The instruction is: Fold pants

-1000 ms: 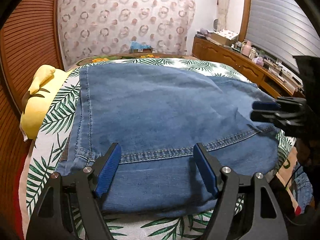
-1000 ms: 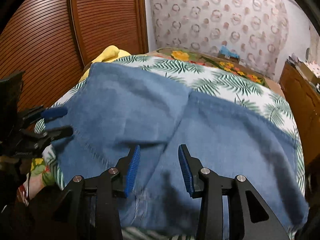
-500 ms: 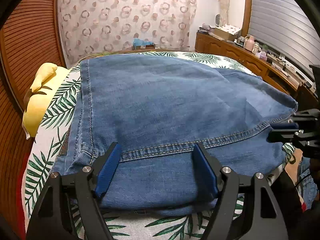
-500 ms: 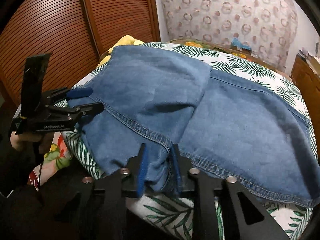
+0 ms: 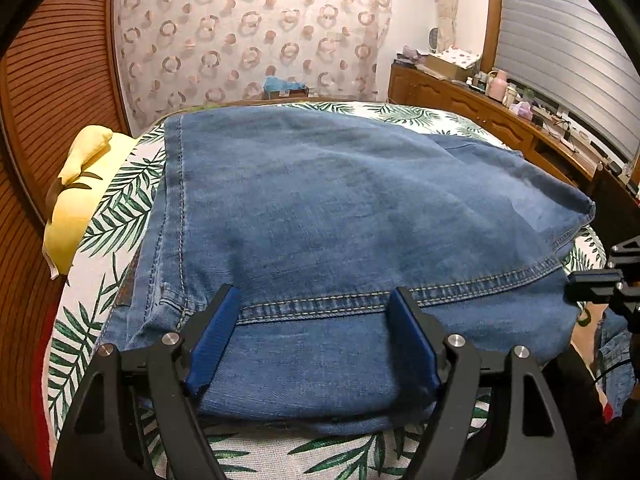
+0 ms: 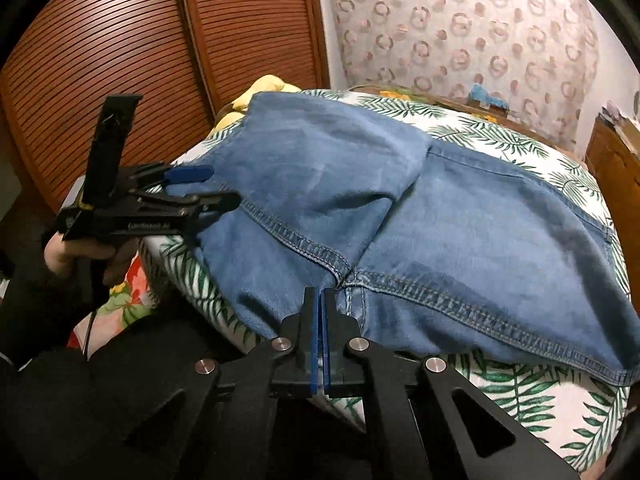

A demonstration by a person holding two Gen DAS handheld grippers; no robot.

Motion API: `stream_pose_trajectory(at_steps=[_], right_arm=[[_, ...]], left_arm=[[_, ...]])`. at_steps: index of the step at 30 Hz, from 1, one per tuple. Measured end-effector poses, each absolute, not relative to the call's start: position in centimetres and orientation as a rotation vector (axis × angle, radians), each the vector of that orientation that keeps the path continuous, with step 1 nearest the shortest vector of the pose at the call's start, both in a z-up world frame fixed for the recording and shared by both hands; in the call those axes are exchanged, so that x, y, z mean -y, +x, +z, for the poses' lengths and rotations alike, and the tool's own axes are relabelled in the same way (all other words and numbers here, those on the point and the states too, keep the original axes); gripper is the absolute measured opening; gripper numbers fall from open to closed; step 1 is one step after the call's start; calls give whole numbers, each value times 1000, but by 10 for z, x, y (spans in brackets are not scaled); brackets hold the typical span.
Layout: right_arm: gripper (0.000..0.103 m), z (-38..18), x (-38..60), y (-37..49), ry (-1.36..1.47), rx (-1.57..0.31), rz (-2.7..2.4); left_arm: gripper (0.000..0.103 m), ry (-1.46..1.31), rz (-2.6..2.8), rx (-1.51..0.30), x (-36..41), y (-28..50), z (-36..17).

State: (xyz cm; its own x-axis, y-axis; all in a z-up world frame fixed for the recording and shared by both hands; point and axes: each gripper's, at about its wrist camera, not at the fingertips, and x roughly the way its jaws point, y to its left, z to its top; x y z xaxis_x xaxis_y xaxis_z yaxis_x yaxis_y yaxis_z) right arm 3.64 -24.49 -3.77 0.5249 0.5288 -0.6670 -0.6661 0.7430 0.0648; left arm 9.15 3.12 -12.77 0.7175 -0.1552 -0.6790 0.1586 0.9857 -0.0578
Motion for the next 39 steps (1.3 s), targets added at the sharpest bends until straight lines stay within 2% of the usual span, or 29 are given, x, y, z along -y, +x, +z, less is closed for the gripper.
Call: stream_pose_trajectory(at_steps=[8,9,11,13,18,24,27,39], right_arm=[[3,-27,259,50,-153,-706,675],[4,-24,260,53,-150,-698,664],[14,-20,261,63,-152,-681,633],[16,-16,260,78,-136,-666,611],[16,-18,251,117,-120,-675,555],[17,-29,257,113,-95,-670,533],[28,-32,277,100,-109,-656,466],[44,-41,399,48,-44,-621,170]], left_arm=[[78,26,-164,-748,-31,90,-128],[78,25,-165,-747,-31,90,-128],[78,25,-163,-747,-31,90,-128],[78,26,-161,-747,-30,90,-128],[78,26,-160,-747,-29,89,-127],[78,20,-150,-753,-29,89,-126],[78,1,-153,-747,-28,86,-120],[78,27,-292,-689,20,81,-95]])
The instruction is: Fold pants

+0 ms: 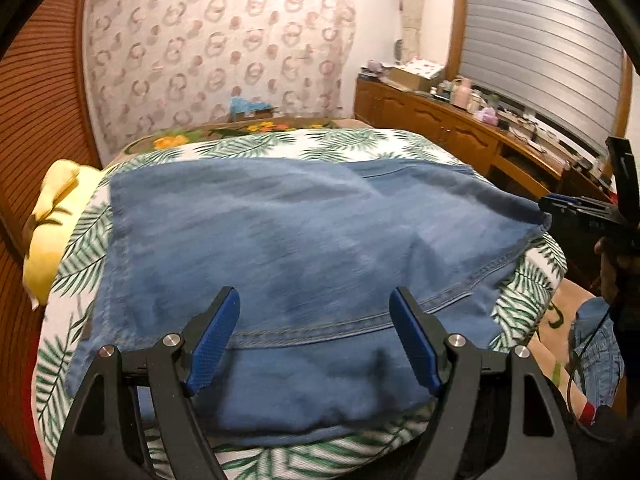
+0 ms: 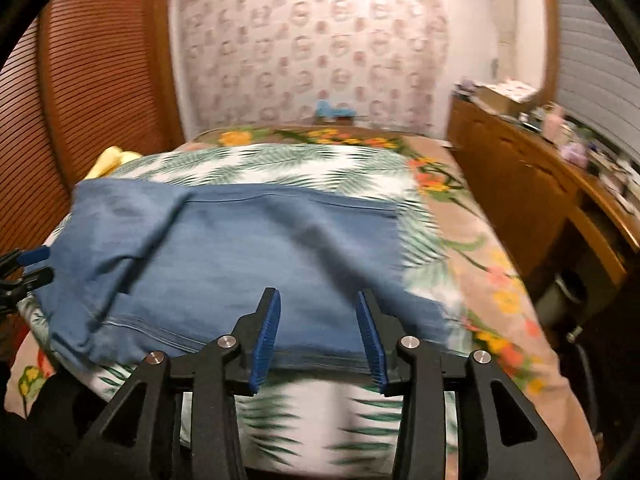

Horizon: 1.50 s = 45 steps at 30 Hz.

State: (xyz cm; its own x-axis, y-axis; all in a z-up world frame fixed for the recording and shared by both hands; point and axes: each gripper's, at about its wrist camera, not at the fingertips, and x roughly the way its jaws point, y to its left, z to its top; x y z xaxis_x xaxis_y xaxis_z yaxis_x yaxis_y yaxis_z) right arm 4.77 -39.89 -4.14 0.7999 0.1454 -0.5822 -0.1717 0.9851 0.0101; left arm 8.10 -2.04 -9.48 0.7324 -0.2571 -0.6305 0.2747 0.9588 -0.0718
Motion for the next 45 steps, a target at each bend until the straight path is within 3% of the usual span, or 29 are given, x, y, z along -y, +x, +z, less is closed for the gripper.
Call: stream_pose_trajectory(at_steps=[20,40,45], right_arm=[[46,-57,423,76,55,-748,99],[47,-63,423,68,-22,-724,58],[55,-58,424,72,-5,-757,27]], left_arm=[[78,77,-369,-747,65,91,-111],[78,4,-377,-755,58,92,-126],[78,6,-377,-755,58,92,-127]])
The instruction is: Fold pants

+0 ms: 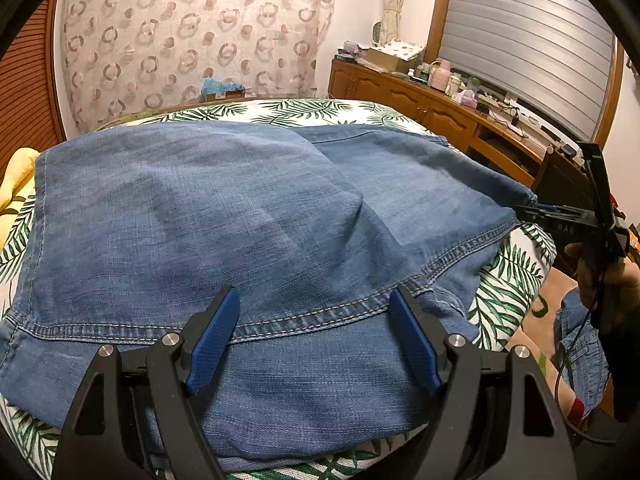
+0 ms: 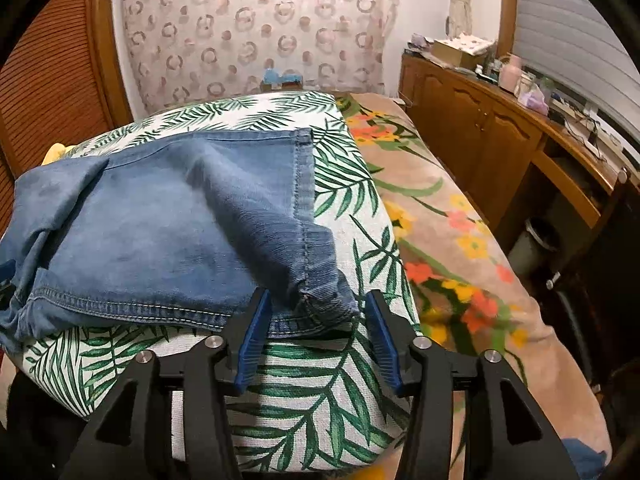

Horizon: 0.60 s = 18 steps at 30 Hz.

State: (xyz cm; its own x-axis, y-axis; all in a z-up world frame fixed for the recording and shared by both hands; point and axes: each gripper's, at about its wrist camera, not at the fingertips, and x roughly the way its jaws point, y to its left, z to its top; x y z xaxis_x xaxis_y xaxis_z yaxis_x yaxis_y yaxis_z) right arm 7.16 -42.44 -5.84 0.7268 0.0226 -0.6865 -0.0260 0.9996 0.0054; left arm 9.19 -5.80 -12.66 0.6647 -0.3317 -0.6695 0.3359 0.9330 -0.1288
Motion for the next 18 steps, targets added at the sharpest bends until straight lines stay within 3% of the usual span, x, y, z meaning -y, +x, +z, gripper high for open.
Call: stream_pose_trajectory(at_steps=[12,14,17,18], right_arm=[[58,-58,431,70,14,-772,50],[34,-57,432,69,27,-770,70],[18,-57,430,67,52,-777,115],[18,-56,431,66,60,-774,119]], left_arm=[[78,5,-378,-755,58,92,-127],[78,6,-377,-755,58,92,-127],[78,4,-377,-758,56,92,-127],[78,1,-377,-760,56,91,-127]])
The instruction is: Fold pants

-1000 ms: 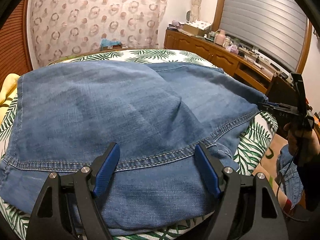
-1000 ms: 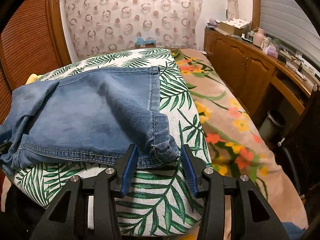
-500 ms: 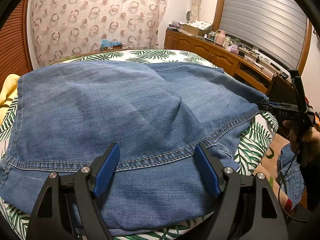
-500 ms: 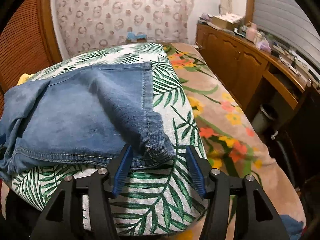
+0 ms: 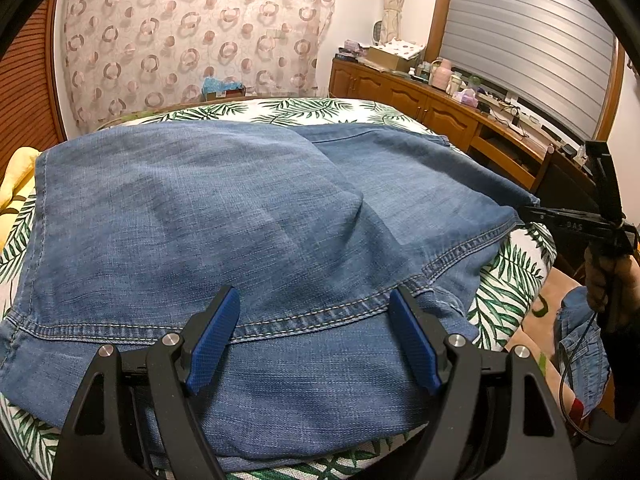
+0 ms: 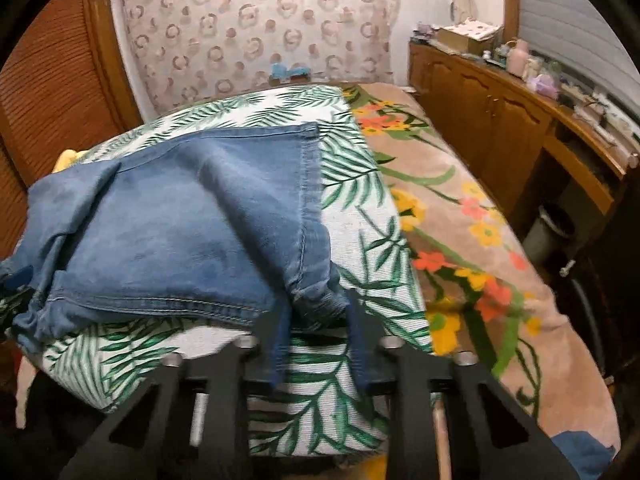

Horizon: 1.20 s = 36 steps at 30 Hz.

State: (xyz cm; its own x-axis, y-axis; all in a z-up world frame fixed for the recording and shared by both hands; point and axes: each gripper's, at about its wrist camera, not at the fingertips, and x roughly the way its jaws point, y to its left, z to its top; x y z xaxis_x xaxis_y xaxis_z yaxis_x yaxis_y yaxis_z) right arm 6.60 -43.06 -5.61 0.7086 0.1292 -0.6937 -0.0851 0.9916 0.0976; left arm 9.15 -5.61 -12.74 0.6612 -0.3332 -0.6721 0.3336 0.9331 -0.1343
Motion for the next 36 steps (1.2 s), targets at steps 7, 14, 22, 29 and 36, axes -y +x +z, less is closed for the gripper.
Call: stream_pose_trajectory(at_steps=[7,14,22,29,36], right_arm=[[16,-29,431,59,107,-685,175],[15,25,392,54,60,-558,301],[15,85,314,51,-36,-430,514],[16,100,237,53,-118,-397,700],[16,76,183,94,-172,-502,815]], left_arm=[[78,-28,-372,-769,47,88,-120],[78,-39,-351,-711,31,80,-95],[78,-54,-307,-642,3,66,-68],[78,-67,-266,-606,-23,50,-57],[78,-86,-227,-616,-44,47,-64]])
